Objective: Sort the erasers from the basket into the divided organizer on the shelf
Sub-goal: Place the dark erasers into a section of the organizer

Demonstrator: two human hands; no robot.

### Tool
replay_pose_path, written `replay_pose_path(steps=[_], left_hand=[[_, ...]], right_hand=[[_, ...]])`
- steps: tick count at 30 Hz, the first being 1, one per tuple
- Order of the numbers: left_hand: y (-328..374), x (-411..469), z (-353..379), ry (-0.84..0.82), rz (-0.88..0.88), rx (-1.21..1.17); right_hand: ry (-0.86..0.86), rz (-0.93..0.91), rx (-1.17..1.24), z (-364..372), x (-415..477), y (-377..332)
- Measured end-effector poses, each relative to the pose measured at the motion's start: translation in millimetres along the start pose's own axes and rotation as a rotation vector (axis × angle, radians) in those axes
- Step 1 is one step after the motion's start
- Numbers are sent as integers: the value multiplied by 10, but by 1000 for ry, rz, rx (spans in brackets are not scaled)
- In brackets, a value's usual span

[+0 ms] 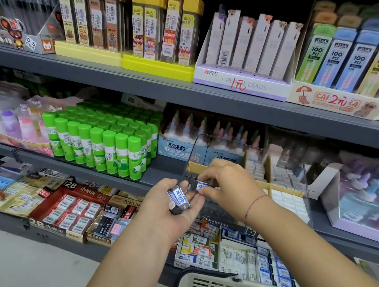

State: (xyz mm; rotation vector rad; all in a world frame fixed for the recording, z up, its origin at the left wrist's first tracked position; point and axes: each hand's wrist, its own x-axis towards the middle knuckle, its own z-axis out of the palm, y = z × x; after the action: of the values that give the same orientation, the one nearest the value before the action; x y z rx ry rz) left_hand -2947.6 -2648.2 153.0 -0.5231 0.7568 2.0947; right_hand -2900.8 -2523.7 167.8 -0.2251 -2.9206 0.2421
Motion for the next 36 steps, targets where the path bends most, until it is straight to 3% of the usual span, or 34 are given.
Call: replay_pose_path(steps=[14, 20, 25, 36], left_hand=[[-30, -18, 19, 3, -22, 21], [-12, -52, 32, -8, -25, -20], [92, -42, -19, 2, -20, -47], [257, -44, -65, 2, 26, -105]], right_hand=[[-22, 18, 9, 21, -5, 76], [77, 220, 219, 48, -4, 292], [-25, 259, 137, 182, -13, 411], [-67, 194, 22, 408, 192, 372]])
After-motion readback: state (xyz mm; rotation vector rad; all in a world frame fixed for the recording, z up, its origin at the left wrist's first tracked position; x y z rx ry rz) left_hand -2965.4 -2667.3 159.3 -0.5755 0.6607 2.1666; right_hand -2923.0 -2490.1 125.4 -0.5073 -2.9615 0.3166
